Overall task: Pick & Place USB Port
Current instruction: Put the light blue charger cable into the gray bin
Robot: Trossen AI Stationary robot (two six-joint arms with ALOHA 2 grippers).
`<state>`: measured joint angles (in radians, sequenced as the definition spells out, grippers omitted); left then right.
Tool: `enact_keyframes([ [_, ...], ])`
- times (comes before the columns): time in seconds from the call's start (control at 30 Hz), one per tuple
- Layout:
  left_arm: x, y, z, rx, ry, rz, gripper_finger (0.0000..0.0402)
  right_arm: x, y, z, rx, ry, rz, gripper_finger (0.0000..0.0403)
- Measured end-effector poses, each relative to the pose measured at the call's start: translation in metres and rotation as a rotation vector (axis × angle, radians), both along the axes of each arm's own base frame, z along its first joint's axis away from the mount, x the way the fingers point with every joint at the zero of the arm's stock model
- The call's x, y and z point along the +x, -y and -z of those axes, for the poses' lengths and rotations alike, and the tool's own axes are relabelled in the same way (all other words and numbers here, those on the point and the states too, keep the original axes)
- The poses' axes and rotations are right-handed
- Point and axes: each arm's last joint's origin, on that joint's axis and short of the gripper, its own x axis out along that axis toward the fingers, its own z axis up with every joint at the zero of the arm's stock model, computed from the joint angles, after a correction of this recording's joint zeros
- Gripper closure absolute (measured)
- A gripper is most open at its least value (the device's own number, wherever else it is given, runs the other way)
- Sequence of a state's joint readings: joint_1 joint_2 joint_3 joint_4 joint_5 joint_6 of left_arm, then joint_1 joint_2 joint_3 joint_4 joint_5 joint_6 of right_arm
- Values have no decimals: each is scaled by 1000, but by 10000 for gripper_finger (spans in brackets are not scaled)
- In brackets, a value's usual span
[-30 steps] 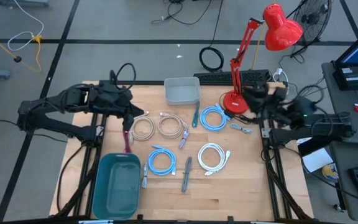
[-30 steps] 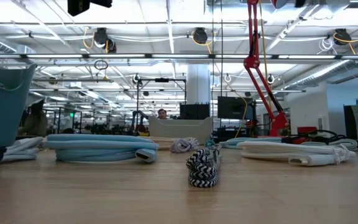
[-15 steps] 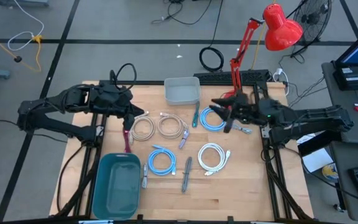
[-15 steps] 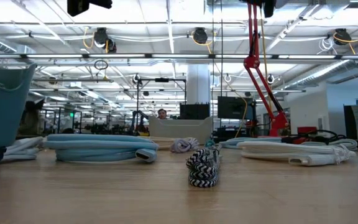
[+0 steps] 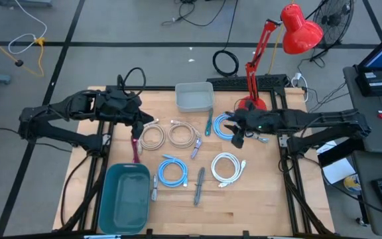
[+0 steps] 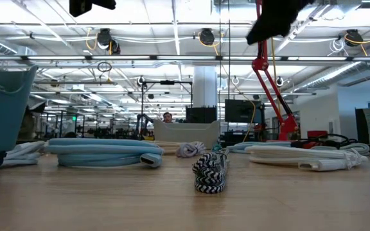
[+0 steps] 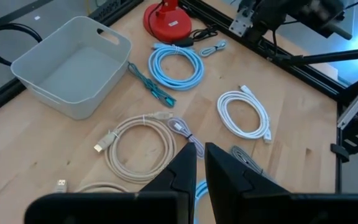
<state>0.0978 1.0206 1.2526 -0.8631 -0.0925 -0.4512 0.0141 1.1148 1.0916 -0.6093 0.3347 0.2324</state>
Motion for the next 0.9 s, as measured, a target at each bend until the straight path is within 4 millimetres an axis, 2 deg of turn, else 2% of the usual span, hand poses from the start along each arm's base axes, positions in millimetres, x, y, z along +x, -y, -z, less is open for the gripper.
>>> enact_keyframes([
  [0.27,2,-1,2,5,-11,-12,366,-3,-1,29,109,-275,55,275],
  [0.53,16,-2,11,3,-67,-9,366,2,-7,36,281,-309,-52,275],
  [0.77,27,-2,22,-5,-139,-7,366,-12,-10,41,384,-451,-39,275],
  [0.9,28,-2,24,-8,-167,-7,366,-25,-8,46,341,-578,28,275],
])
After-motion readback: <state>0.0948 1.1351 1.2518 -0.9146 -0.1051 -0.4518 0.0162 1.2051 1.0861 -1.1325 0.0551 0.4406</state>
